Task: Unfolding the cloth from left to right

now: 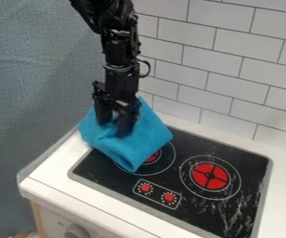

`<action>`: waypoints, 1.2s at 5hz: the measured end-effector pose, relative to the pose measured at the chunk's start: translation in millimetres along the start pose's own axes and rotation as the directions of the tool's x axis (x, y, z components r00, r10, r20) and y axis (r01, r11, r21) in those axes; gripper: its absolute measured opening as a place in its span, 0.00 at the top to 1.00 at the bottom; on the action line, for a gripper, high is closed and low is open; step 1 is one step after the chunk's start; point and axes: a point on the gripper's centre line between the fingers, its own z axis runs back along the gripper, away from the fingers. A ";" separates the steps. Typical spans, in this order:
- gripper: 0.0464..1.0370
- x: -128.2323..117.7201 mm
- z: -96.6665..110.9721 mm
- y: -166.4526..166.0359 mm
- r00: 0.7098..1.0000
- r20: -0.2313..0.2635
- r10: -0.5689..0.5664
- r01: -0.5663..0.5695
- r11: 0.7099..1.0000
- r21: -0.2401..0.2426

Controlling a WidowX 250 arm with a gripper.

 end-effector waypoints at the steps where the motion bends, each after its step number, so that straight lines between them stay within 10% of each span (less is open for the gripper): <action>1: 0.65 0.7 -2.6 0.7 1.000 0.000 0.001 -0.001 1.000 0.003; 3: 0.98 2.0 -2.6 1.3 1.000 0.009 0.004 -0.004 1.000 0.007; 6: 1.00 12.1 11.0 -27.9 0.996 0.047 -0.075 0.077 0.997 -0.032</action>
